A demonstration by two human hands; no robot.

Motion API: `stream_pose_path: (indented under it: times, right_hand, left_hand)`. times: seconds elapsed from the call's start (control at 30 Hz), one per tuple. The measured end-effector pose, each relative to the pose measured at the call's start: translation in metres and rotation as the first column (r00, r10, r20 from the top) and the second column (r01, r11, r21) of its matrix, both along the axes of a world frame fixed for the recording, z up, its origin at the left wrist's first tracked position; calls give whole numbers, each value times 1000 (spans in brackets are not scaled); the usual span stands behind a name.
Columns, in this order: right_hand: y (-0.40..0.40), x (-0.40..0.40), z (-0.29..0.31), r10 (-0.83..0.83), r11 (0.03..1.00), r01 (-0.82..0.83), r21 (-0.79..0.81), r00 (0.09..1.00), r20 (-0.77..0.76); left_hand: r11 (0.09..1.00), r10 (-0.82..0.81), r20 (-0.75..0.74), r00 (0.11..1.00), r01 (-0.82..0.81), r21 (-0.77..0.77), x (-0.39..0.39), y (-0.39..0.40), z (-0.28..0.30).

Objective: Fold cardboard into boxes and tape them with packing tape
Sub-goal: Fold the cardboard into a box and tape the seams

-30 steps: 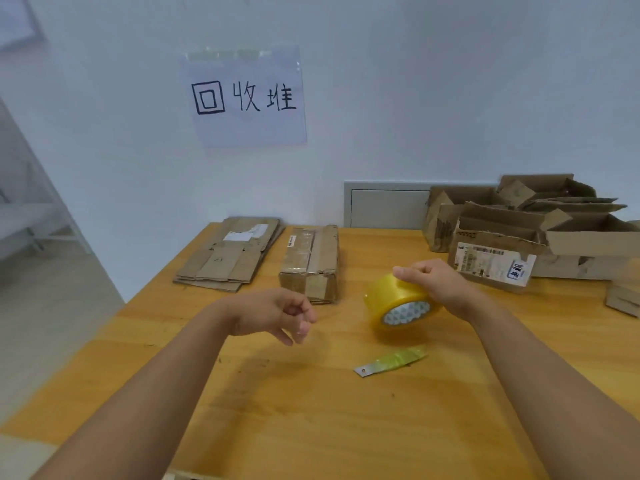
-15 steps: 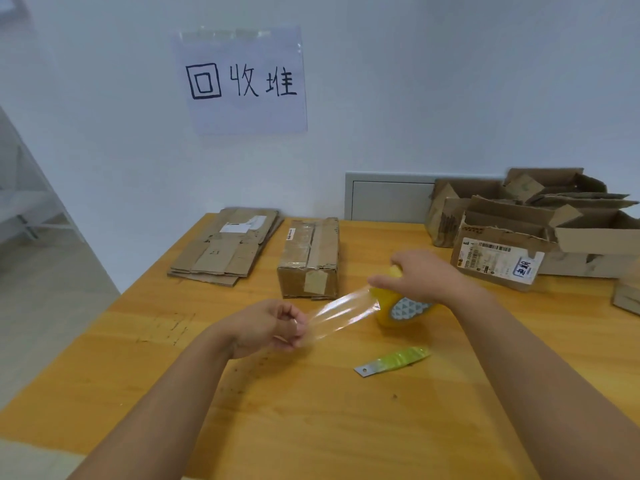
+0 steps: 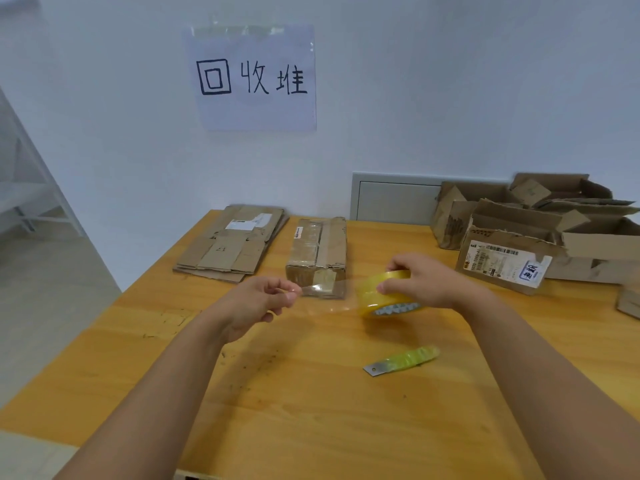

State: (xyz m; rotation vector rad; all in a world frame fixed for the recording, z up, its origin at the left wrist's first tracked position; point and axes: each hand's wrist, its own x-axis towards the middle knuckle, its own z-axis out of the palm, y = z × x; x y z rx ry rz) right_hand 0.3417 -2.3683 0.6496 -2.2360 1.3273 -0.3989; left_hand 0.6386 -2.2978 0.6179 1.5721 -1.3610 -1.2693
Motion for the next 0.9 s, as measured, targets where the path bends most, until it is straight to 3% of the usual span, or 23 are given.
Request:
stream_pose_path:
  times: [0.2,0.33,0.53,0.73,0.9]
  right_hand:
    - [-1,14,3,-52,995,42,-94,992,-113]
    - [-2,14,-6,-86,982,50,-180,976,-201]
    - [-3,10,-8,-100,980,90,-176,994,-50]
    - [-6,5,-7,-122,991,126,-44,989,85]
    - [-5,6,-3,-154,986,166,-33,961,228]
  left_hand:
    - [998,57,61,996,-55,-35,-9,-7,7]
    - [990,135,-58,989,-137,-34,-15,-9,0]
    - [986,145,-141,979,-155,-57,-18,-12,1]
    - [992,124,-168,978,-121,30,-17,-16,8]
    - [982,187,-257,948,-180,51,-24,-20,8]
